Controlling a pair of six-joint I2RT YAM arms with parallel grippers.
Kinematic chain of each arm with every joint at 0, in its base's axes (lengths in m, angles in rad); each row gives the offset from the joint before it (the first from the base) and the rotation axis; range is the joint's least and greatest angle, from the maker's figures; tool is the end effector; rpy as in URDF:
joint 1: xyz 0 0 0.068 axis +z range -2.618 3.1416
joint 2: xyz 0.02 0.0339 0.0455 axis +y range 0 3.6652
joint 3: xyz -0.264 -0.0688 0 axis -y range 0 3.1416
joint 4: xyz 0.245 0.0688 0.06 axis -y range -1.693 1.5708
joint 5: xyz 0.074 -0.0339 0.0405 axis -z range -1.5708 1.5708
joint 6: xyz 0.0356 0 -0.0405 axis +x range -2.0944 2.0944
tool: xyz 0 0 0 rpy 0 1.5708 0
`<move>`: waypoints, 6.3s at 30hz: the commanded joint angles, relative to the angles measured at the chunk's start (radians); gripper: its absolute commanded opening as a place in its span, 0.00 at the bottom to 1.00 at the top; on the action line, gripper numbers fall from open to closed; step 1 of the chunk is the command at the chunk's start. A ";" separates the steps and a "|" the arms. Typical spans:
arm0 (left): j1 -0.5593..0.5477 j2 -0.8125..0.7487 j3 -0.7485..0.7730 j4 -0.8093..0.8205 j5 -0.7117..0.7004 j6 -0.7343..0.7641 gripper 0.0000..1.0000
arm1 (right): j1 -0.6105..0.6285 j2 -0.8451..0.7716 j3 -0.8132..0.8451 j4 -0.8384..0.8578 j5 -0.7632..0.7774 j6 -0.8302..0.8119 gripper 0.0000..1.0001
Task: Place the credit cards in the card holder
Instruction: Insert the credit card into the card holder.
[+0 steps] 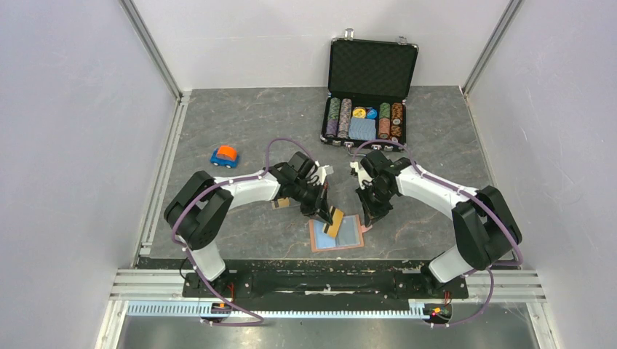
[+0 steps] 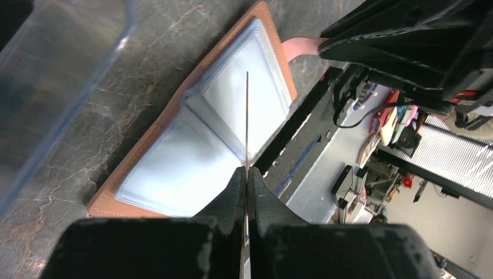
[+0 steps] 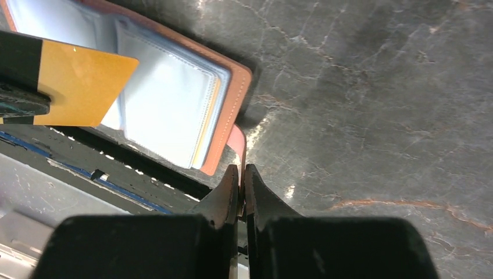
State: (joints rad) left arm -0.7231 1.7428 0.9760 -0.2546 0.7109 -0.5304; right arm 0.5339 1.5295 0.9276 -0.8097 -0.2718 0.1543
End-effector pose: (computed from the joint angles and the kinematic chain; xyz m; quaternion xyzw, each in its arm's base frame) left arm 0.2365 -0.2397 0.1607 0.1808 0.8891 -0.4205 0.0095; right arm 0.2208 0.1417 0.1811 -0.1969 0.9679 0.1537 0.0286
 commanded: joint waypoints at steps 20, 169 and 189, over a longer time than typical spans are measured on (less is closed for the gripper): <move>-0.006 -0.071 -0.152 0.324 -0.105 -0.334 0.02 | -0.104 -0.149 -0.200 0.102 -0.051 0.054 0.05; -0.182 0.013 -0.225 0.529 -0.202 -0.483 0.02 | -0.120 -0.266 -0.505 0.349 -0.187 0.115 0.00; -0.180 -0.079 -0.278 0.439 -0.290 -0.507 0.02 | -0.120 -0.344 -0.504 0.255 -0.207 0.102 0.00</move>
State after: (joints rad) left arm -0.9009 1.7035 0.7128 0.2085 0.4870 -1.0073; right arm 0.4038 1.1995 0.4473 -0.4763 -0.4938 0.2771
